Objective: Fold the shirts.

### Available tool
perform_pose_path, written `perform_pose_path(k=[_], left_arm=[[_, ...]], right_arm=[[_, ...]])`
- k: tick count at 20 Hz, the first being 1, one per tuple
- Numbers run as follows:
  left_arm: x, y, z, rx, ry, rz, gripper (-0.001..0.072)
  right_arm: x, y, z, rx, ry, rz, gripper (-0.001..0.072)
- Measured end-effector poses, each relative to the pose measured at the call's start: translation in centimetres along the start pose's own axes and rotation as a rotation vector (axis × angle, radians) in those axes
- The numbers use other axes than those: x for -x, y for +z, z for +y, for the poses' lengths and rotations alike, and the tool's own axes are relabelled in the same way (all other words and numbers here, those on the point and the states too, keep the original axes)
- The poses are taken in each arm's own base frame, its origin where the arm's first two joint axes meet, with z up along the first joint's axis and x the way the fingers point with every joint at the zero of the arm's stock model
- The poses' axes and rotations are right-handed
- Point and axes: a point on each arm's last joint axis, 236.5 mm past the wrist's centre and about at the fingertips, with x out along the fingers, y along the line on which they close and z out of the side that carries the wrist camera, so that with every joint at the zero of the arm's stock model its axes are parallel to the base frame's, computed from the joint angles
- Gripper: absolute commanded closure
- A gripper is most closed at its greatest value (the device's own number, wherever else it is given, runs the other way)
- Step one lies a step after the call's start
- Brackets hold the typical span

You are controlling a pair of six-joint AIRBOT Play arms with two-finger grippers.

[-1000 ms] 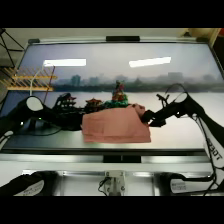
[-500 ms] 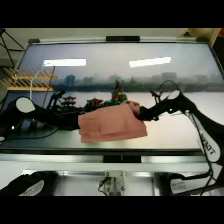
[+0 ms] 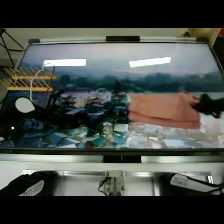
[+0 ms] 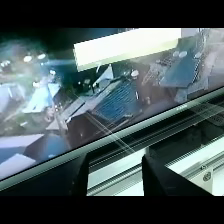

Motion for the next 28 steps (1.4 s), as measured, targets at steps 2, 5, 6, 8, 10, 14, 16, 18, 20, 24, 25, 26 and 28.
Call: perform_pose_path(k=[2, 5, 6, 8, 10, 14, 16, 18, 20, 24, 25, 26, 28], left_arm=[[0.0, 0.2, 0.0, 0.008, 0.001, -0.006, 0.0312], [0.0, 0.3, 0.0, 0.021, -0.001, -0.012, 0.0312], [0.0, 0.3, -0.1, 0.024, -0.002, -0.013, 0.0312], [0.0, 0.4, -0.1, 0.029, -0.004, -0.017, 0.0312], [0.0, 0.5, -0.1, 0.033, -0.004, -0.020, 0.0312], [0.0, 0.6, -0.1, 0.033, -0.004, -0.024, 0.0312], [0.0, 0.6, -0.1, 0.033, -0.004, -0.025, 0.0312], [0.0, 0.7, -0.1, 0.034, -0.003, -0.029, 0.0312], [0.0, 0.9, 0.0, 0.034, -0.002, -0.038, 0.0311], [-0.2, 1.2, 0.1, 0.039, 0.000, -0.044, 0.0311], [-0.3, 1.2, 0.2, 0.040, 0.001, -0.044, 0.0311], [-0.3, 1.3, 0.2, 0.041, 0.002, -0.047, 0.0312], [-0.4, 1.4, 0.4, 0.042, 0.005, -0.048, 0.0316]], right_arm=[[4.2, 0.3, -6.5, -0.170, -0.062, -0.108, 0.0667], [8.5, -2.3, -14.3, -0.430, -0.112, -0.215, 0.0666], [9.4, -3.8, -16.6, -0.517, -0.126, -0.241, 0.0666], [9.8, -7.2, -19.5, -0.661, -0.137, -0.261, 0.0666], [9.2, -10.7, -21.5, -0.790, -0.146, -0.267, 0.0666], [6.3, -15.7, -22.7, -0.948, -0.143, -0.260, 0.0506], [5.5, -16.7, -23.0, -0.985, -0.145, -0.271, 0.0134], [5.3, -16.7, -22.8, -0.982, -0.135, -0.284, 0.0135], [5.5, -16.7, -22.2, -0.954, -0.134, -0.274, 0.0136], [6.7, -20.0, -20.3, -0.824, -0.329, -0.050, 0.0135], [7.7, -21.1, -20.3, -0.784, -0.424, 0.014, 0.0135], [9.2, -21.9, -20.3, -0.734, -0.535, 0.063, 0.0135], [12.9, -21.6, -20.4, -0.623, -0.739, 0.094, 0.0135]])
